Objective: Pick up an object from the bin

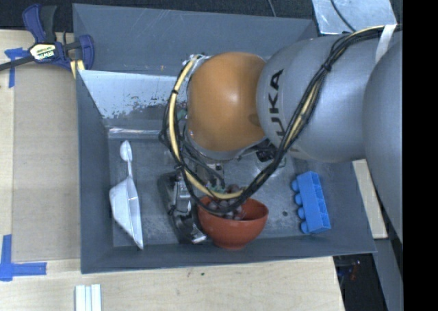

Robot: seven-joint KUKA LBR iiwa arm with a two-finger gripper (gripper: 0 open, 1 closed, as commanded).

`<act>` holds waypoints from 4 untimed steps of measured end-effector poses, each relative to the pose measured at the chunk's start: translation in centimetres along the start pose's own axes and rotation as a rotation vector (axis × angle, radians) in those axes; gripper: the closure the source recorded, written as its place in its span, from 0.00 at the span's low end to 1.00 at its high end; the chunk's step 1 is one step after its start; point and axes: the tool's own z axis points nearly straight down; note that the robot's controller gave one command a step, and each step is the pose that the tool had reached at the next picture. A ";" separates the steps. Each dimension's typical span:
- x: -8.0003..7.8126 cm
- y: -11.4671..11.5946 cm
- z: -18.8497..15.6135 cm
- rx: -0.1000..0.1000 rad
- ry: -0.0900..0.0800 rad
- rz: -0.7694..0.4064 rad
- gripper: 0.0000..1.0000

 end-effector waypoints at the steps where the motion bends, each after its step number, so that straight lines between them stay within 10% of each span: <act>1: -0.2 -0.1 -0.4 -0.002 -0.007 0.004 0.00; 2: -0.7 -2.4 7.9 -0.009 0.001 0.039 0.00; 4: -1.0 -3.8 7.3 -0.018 0.009 0.342 0.00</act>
Offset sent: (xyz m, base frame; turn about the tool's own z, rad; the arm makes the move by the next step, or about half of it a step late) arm 0.0106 -0.0374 -0.1046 0.0478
